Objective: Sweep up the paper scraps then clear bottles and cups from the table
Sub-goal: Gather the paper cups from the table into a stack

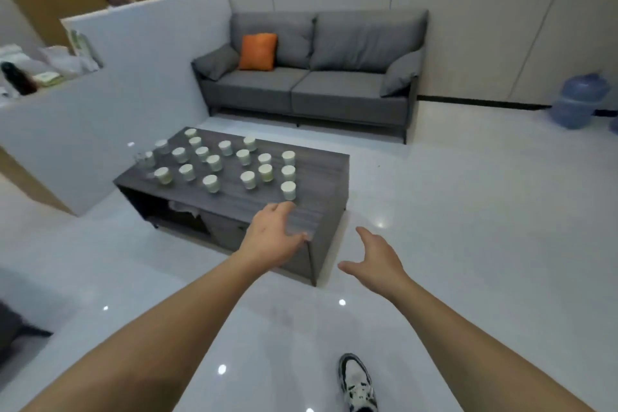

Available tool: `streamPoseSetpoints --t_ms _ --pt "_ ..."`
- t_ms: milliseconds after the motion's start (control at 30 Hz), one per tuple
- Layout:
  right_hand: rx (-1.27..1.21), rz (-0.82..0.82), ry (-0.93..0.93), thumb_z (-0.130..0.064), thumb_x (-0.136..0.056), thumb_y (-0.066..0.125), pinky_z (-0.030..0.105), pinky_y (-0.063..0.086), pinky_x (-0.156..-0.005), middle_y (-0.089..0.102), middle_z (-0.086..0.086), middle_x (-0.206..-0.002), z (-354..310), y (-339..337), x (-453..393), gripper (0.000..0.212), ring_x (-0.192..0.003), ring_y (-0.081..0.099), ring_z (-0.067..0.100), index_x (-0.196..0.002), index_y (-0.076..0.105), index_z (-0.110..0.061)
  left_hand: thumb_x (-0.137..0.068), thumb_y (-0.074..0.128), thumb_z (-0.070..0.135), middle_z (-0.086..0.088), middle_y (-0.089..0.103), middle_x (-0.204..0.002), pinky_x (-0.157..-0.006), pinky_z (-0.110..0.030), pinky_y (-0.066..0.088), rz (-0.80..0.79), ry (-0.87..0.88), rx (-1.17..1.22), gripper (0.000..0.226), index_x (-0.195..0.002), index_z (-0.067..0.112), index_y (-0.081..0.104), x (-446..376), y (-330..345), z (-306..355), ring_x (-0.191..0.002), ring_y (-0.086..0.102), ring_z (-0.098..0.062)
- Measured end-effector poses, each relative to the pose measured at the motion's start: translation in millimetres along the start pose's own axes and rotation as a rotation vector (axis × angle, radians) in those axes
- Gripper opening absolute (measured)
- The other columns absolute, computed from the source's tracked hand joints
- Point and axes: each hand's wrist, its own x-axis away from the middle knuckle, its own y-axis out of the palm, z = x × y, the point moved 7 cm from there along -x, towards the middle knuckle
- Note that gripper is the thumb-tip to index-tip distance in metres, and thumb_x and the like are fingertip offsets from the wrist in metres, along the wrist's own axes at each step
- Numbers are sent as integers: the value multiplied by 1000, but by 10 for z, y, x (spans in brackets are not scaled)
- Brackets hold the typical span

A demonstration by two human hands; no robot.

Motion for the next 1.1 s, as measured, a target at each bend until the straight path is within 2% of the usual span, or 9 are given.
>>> streamPoseSetpoints --t_ms 167,300,400,567,633,767,933,1100 --pt "-28 -167 -106 -46 -79 78 37 43 -103 44 10 -148 -504 385 -1070 91 -133 45 29 -153 31 -20 -80 65 51 0 46 -139 -100 -38 42 67 -290 16 68 -139 27 42 -519 -240 -802 -124 45 -21" --pt "-11 -290 -131 -49 -80 77 38 40 -106 39 10 -152 -760 632 -1693 94 -137 42 28 -155 28 -20 -81 66 50 0 47 -139 -97 -35 41 105 -448 11 64 -137 28 43 -818 -310 -1251 -124 46 -20" --pt "25 -338 -142 -50 -80 77 39 39 -108 39 11 -152 -877 786 -2051 95 -138 40 29 -155 28 -19 -83 65 50 -2 44 -143 -101 -38 40 101 -531 13 67 -140 25 42 -987 -236 -1495 -129 43 -23" --pt "53 -430 -105 -47 -81 77 42 38 -111 36 11 -155 -894 1061 -2456 95 -141 37 30 -156 27 -18 -83 64 46 -3 42 -143 -101 -38 38 38 -589 67 64 -140 26 41 -1274 29 -1863 -128 42 -24" --pt "69 -432 -83 -47 -81 77 39 42 -107 40 11 -152 -908 1126 -2665 91 -137 42 29 -154 31 -18 -84 64 46 -4 41 -144 -102 -38 38 8 -591 77 65 -141 25 40 -1460 104 -2023 -129 41 -25" --pt "108 -434 -46 -47 -80 77 36 38 -107 39 10 -153 -1085 1274 -3132 93 -138 41 28 -155 28 -20 -83 64 48 -4 43 -142 -100 -36 39 10 -589 110 67 -141 23 41 -1927 122 -2430 -127 44 -25" --pt "124 -394 -35 -46 -77 79 35 42 -102 48 11 -144 -1660 1574 -3833 87 -131 48 28 -150 38 -19 -81 65 48 -3 44 -141 -100 -36 41 -20 -581 167 66 -139 26 43 -2555 24 -3146 -125 46 -24" --pt "132 -411 -14 -42 -77 79 34 44 -101 51 13 -140 -2462 2042 -4356 84 -129 50 30 -148 40 -17 -80 66 49 -1 44 -141 -99 -36 42 -27 -614 174 68 -139 26 43 -3070 -397 -3980 -125 46 -22"
